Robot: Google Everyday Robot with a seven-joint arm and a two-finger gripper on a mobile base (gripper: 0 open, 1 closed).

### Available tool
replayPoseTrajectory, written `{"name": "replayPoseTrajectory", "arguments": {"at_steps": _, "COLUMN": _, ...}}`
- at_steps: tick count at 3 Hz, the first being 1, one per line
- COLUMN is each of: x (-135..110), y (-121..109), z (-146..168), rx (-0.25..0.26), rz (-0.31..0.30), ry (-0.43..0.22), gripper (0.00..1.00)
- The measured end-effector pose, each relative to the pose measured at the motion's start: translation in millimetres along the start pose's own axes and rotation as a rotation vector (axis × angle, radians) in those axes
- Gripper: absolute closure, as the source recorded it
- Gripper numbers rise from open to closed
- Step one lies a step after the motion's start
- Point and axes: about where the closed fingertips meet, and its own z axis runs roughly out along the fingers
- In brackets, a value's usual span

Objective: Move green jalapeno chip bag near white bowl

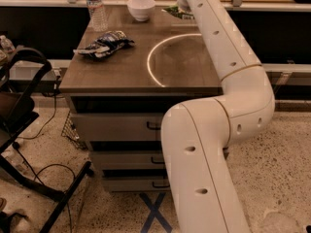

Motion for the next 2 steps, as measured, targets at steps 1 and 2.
{"name": "replayPoseTrajectory", "arguments": {"at_steps": 1, "x": -1.9, "y": 3.3, "z": 3.9, "rx": -0.006, "rz": -0.001, "ry": -0.002, "gripper": 0.2}}
{"name": "replayPoseTrajectory", "arguments": {"at_steps": 2, "x": -3.0, "y": 5.6, "z": 6.6, "rx": -0.011, "rz": -0.002, "ry": -0.003, "gripper": 0.0}}
